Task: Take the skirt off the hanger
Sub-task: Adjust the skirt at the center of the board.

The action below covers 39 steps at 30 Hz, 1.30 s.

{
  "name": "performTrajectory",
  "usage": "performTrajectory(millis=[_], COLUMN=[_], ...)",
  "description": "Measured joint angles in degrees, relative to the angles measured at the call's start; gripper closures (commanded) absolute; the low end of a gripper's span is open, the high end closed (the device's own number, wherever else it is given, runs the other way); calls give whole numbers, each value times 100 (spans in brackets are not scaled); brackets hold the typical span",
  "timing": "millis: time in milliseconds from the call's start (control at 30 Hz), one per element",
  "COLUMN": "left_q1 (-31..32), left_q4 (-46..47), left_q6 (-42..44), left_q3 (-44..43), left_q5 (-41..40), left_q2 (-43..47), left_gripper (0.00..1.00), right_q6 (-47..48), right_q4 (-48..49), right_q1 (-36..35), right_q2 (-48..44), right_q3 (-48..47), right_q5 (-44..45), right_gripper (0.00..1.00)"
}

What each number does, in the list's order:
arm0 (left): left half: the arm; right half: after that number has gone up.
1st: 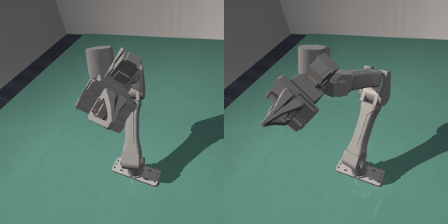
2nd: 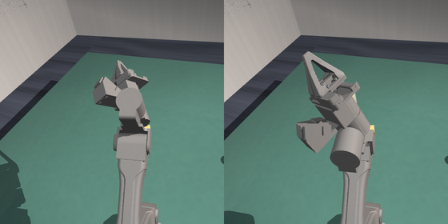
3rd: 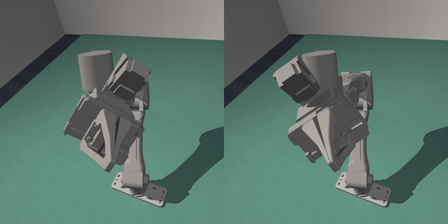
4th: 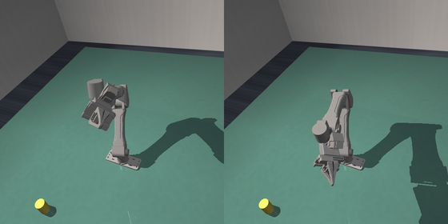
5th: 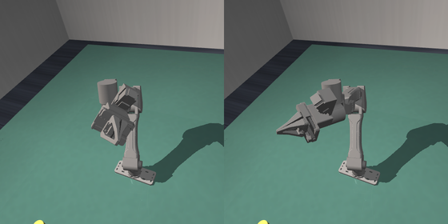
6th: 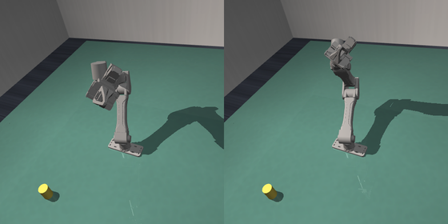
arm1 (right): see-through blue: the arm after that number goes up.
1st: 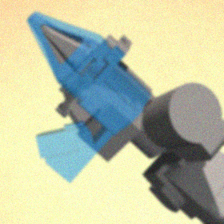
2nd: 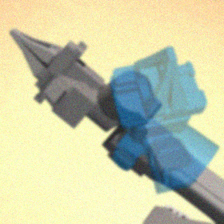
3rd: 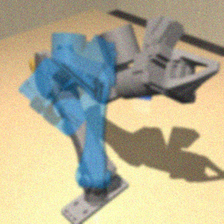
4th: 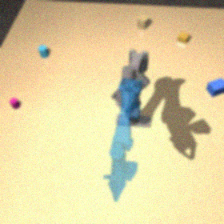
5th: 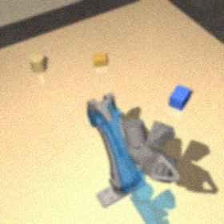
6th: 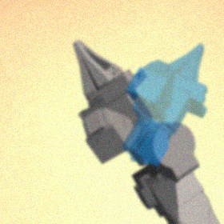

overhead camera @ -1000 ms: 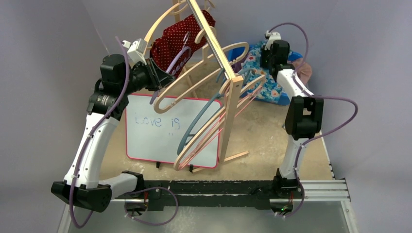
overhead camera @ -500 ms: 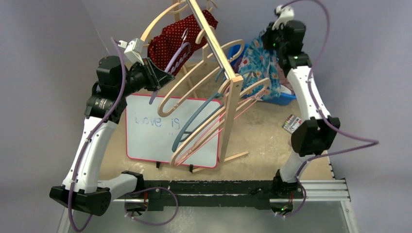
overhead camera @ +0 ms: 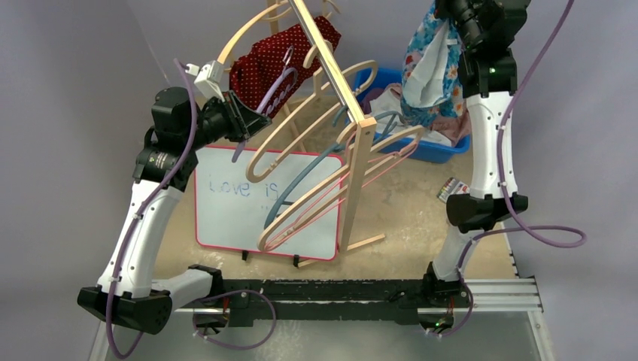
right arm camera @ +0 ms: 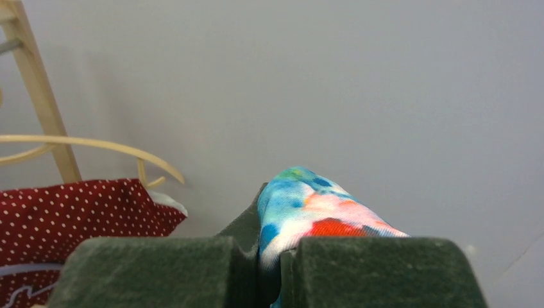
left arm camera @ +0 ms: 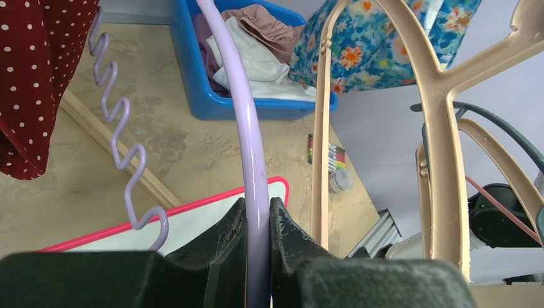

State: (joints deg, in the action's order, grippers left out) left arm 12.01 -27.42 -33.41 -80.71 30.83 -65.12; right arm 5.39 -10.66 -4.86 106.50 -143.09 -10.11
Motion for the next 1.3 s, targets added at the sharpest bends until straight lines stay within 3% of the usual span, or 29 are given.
performTrajectory(millis=[467, 833, 1067, 1233, 1300], left_q1=[0, 0, 0, 0, 0], left_q4=[-4, -52, -57, -101, -114], left_q6=[15, 24, 24, 28, 68], left_q3=[59, 85, 85, 87, 90], left_q5=[-107, -234, -236, -234, -234], left_q2=[-7, -7, 2, 22, 22], left_gripper=[100, 100, 100, 100, 100], right_q6=[-297, -575, 179, 592, 592], right_q4=[590, 1447, 1550, 1779, 1797], right_q1=[2, 44, 175, 208, 203], right_q2=[632, 463, 463, 492, 601], right_q3=[1097, 3213, 3381, 4057, 4328], right_q5=[-109, 774, 1585, 1683, 1690], right_gripper=[100, 100, 100, 100, 88])
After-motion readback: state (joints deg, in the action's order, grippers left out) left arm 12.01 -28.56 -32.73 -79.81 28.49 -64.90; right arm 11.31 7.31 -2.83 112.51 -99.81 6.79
